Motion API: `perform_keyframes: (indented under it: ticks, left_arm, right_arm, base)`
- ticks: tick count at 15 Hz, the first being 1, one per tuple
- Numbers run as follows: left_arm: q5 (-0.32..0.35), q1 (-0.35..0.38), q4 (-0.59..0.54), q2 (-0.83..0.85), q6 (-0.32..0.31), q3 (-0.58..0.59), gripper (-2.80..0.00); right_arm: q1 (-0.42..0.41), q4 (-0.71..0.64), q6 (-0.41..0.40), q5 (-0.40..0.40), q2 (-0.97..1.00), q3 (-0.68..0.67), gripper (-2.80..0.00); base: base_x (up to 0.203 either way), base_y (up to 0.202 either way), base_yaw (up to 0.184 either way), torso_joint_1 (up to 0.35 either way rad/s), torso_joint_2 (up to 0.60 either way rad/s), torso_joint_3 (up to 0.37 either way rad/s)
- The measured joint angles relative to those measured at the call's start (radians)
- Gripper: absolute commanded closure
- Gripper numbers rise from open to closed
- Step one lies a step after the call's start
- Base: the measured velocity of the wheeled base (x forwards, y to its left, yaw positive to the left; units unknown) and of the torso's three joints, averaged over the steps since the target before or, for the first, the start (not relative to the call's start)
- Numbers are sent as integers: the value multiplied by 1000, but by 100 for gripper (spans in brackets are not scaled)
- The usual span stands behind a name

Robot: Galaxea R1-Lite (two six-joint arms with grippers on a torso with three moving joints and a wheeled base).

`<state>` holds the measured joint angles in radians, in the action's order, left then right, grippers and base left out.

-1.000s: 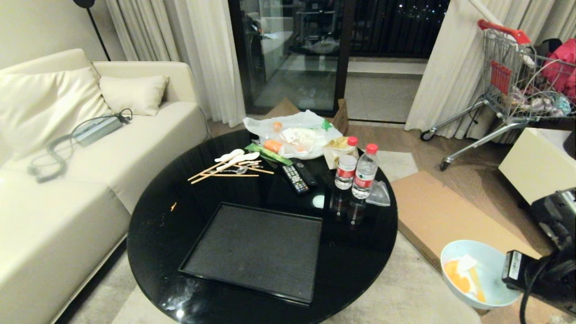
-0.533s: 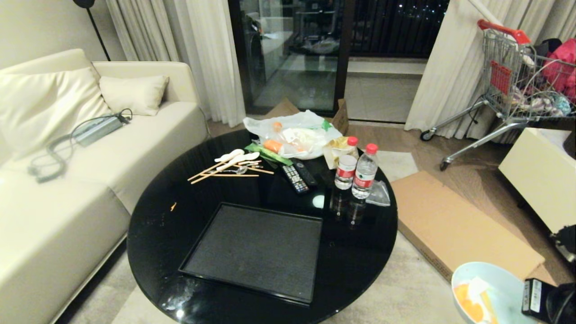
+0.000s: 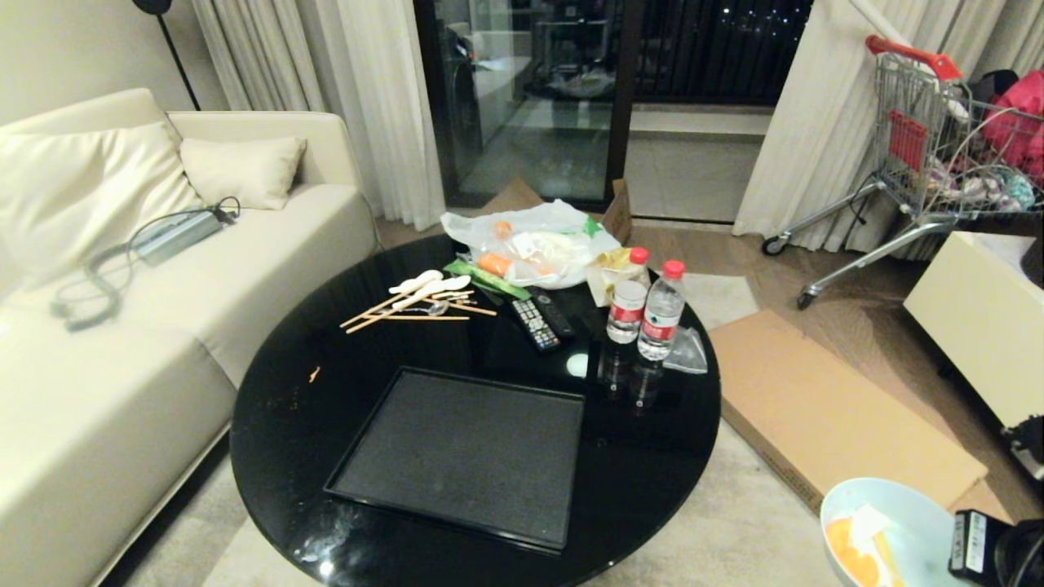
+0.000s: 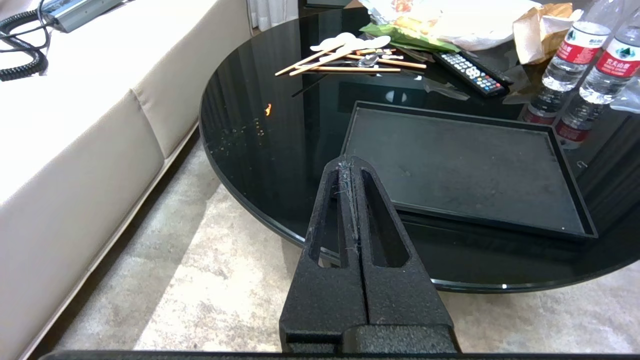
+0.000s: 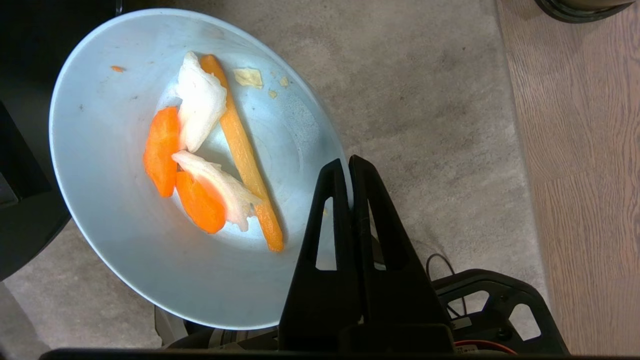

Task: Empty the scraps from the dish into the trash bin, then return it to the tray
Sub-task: Move the bowl over the trash can

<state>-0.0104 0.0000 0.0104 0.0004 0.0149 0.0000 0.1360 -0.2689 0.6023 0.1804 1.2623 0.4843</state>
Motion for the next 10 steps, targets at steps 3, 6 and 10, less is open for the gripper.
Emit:
perform_keyframes:
  ticks: [3,6,10]
  left_arm:
    - [0,0,0,0,0,0,0]
    - [0,0,0,0,0,0,0]
    - [0,0,0,0,0,0,0]
  right_arm:
    - [0,18,0,0,3,3,0]
    - [0,35,0,0,6,1,0]
    - [0,44,-2,3,21,6,0]
  base:
    - [0,0,0,0,0,0]
    - [0,0,0,0,0,0]
    - [0,0,0,0,0,0]
